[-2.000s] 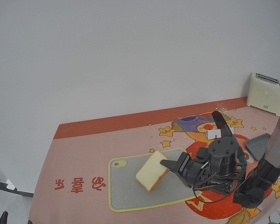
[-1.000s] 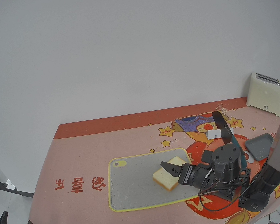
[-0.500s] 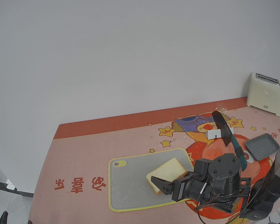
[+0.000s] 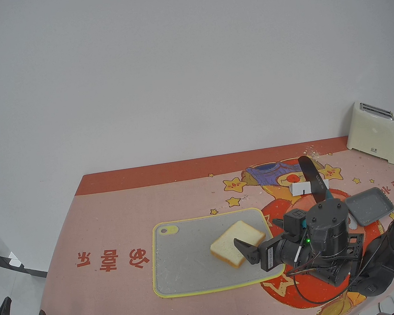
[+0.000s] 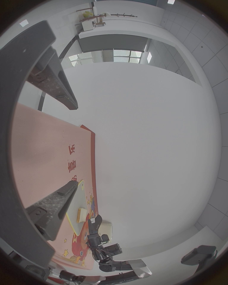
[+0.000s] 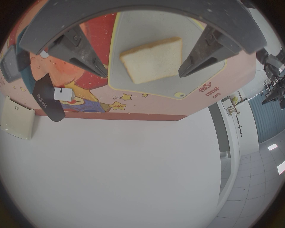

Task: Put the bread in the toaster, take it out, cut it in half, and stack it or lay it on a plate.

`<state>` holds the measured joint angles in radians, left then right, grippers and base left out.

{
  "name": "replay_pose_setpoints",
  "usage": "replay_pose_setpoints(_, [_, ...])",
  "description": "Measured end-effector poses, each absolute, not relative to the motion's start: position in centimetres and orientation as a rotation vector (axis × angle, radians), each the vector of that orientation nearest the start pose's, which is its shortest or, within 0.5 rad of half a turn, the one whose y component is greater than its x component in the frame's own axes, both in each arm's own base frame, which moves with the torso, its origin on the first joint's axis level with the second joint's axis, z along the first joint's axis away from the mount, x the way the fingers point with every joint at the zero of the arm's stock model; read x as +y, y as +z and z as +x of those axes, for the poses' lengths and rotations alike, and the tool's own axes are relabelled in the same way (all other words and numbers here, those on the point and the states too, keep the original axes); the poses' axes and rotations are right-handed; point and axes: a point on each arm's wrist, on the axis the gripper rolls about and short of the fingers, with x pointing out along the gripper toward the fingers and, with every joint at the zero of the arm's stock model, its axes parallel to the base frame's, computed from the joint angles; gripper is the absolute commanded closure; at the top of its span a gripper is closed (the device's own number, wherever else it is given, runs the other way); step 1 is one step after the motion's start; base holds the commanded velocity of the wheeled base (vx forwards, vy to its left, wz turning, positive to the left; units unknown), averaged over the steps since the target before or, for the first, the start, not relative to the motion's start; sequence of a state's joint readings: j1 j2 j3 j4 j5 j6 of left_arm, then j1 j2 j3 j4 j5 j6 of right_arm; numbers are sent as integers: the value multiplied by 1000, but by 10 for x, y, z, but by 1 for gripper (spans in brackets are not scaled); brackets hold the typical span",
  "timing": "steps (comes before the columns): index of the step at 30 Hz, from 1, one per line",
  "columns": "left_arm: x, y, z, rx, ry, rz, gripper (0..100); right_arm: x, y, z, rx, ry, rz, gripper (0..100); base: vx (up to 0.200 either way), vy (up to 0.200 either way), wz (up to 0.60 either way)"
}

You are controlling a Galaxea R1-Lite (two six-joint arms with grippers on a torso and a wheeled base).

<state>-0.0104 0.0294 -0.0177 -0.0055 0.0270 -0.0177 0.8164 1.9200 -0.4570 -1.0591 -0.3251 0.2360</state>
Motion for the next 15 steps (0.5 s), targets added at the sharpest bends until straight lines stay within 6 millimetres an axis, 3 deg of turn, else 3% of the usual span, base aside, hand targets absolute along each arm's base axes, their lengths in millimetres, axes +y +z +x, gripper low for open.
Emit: replay_pose_setpoints(15, [1,82,-22,6,16,-18,0,207,74,229,462,417,247,0,0,0,0])
